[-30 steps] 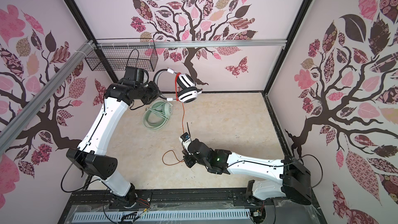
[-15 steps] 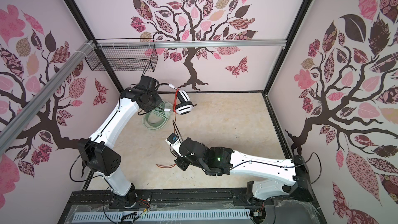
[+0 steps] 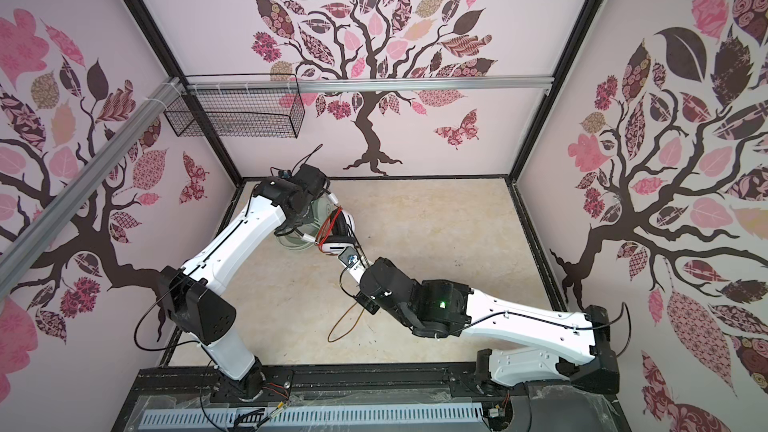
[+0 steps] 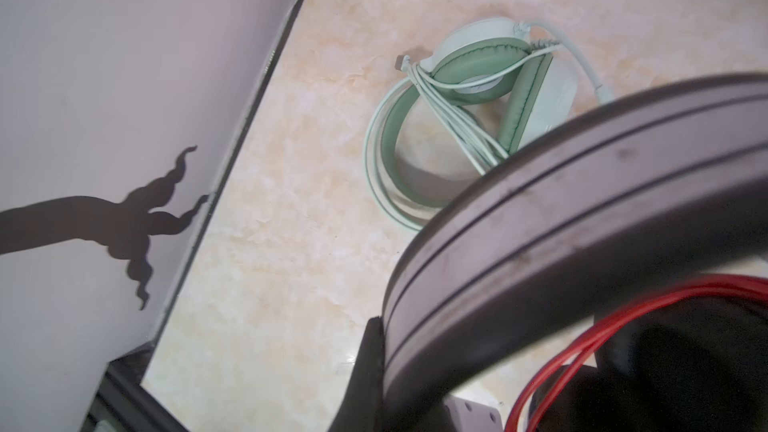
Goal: Wrap the headphones
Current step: 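Carry the red cable around the headphone with the right gripper while the left lowers it, then release the cable with the right gripper while the left raises the headphone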
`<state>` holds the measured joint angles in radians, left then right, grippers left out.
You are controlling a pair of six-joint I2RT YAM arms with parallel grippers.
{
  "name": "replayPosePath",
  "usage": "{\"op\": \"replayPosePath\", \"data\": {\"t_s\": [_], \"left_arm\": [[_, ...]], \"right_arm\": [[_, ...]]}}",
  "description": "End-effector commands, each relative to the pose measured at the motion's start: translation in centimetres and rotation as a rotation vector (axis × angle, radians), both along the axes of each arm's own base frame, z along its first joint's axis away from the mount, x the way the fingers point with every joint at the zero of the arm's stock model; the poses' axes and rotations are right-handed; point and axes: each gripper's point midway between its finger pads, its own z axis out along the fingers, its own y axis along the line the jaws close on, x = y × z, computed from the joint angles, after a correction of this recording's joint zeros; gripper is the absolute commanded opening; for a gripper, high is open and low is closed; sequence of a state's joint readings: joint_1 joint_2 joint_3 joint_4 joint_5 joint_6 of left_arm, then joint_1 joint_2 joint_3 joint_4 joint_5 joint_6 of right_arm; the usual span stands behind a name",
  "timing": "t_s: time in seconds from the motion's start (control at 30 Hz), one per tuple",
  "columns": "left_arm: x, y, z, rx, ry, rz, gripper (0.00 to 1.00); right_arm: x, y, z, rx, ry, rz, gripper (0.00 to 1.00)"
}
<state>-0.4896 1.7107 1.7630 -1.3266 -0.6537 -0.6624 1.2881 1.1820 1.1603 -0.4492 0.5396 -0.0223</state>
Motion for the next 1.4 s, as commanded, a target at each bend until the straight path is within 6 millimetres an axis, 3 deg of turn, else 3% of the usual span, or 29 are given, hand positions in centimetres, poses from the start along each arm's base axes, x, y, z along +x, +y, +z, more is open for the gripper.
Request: {"op": "replayPosePath", "data": {"t_s": [0.0, 0.17, 0.33, 0.53, 0.73, 0.97, 1.13, 1.37], "left_arm": [[-2.0, 1.1, 1.4, 0.131, -0.014, -0.042, 0.0], [-4.6, -0.8, 1.1, 0.187, 0.008, -0.185, 0.0], [-6.7, -2.3, 1.5, 0.12, 0.035, -0.306, 0.0], [-9.3, -3.6, 1.6, -0.042, 0.06, -0.398, 0.0], [-12.2, -6.9, 1.4, -0.281, 0.097, -0.56, 0.0], [-13.5, -7.1, 2.7, -0.36, 0.072, -0.578, 0.0], [-13.5, -7.4, 2.1, -0.385, 0.09, -0.55, 0.0], [-12.6, -8.9, 1.6, -0.437, 0.111, -0.517, 0.0]], "right_arm": [[1.5, -2.3, 1.2, -0.052, -0.094, -0.094, 0.0], [3.8, -4.6, -0.5, -0.168, -0.145, -0.188, 0.01], [5.7, -6.4, -2.3, -0.149, -0.114, -0.23, 0.03], [7.9, -6.6, -4.5, -0.125, -0.062, -0.255, 0.04], [9.9, -5.4, -4.2, -0.064, -0.04, -0.272, 0.03], [12.0, -4.8, -6.3, 0.032, 0.063, -0.279, 0.05], [10.7, -4.1, -8.4, 0.106, 0.185, -0.233, 0.34], [6.9, -4.3, -10.9, 0.237, 0.364, -0.183, 0.6]]}}
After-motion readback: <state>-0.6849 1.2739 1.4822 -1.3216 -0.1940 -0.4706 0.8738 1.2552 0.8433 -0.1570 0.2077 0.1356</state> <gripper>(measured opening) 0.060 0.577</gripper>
